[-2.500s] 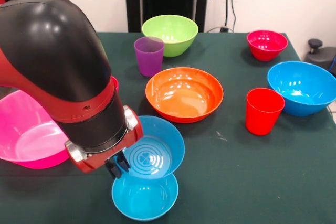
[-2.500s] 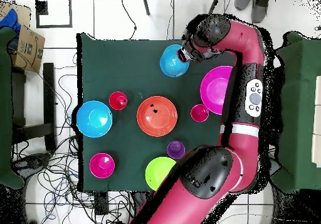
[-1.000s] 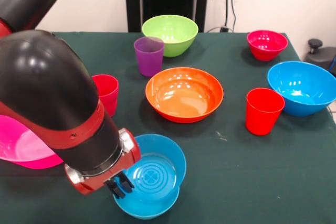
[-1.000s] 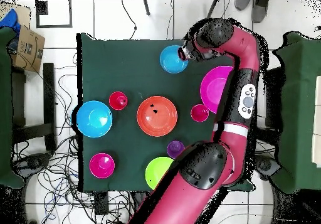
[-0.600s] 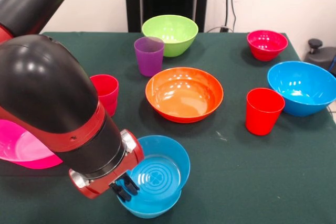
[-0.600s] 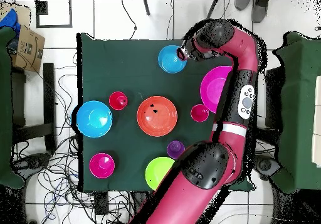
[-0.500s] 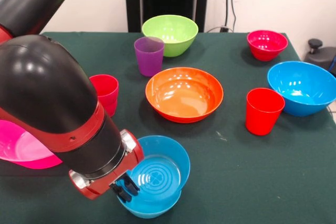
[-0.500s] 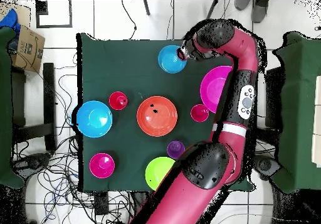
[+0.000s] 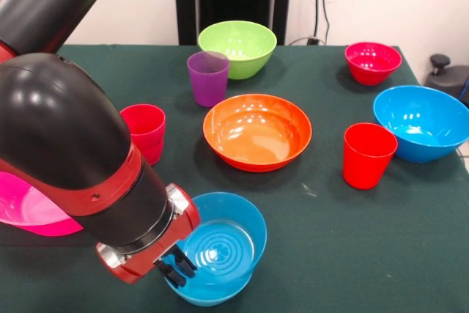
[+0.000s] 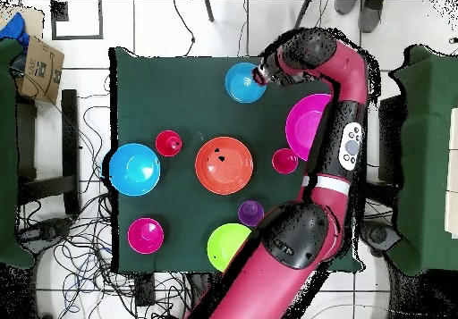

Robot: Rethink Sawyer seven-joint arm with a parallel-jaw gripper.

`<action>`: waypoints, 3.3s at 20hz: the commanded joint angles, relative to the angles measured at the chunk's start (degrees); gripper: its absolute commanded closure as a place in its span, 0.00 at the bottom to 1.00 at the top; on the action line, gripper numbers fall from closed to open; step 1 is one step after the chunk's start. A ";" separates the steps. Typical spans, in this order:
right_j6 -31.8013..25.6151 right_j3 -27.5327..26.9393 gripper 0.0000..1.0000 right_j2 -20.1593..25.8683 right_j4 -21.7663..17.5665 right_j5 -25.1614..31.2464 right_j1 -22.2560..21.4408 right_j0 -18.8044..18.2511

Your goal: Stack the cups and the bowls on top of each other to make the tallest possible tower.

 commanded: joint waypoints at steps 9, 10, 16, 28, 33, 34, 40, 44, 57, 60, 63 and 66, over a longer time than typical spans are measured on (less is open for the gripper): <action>-17.31 -2.17 1.00 2.60 -8.90 -3.09 -1.04 0.43; -17.43 -2.23 1.00 2.62 -9.30 -2.88 -1.24 0.41; -18.20 -2.78 1.00 3.04 -11.47 -2.96 -1.64 0.22; -19.30 -4.02 1.00 6.58 -16.69 -1.21 -2.54 -0.61; -19.95 -3.75 1.00 7.24 -17.98 0.65 -3.21 -0.93; -19.97 -3.63 1.00 7.32 -18.14 1.13 -3.38 -1.02; -19.31 -3.73 1.00 8.58 -19.81 7.08 -5.19 -1.06; -19.79 -4.11 1.00 9.85 -21.49 9.24 -5.91 -1.22; -20.37 -4.03 1.00 14.05 -22.24 7.92 -3.72 -2.29; -21.00 -4.26 1.00 15.52 -22.50 7.69 -3.09 -2.47; -21.45 -4.37 1.00 16.68 -22.74 7.18 -2.56 -2.52; -21.78 -4.34 1.00 17.59 -23.02 6.43 -1.89 -2.60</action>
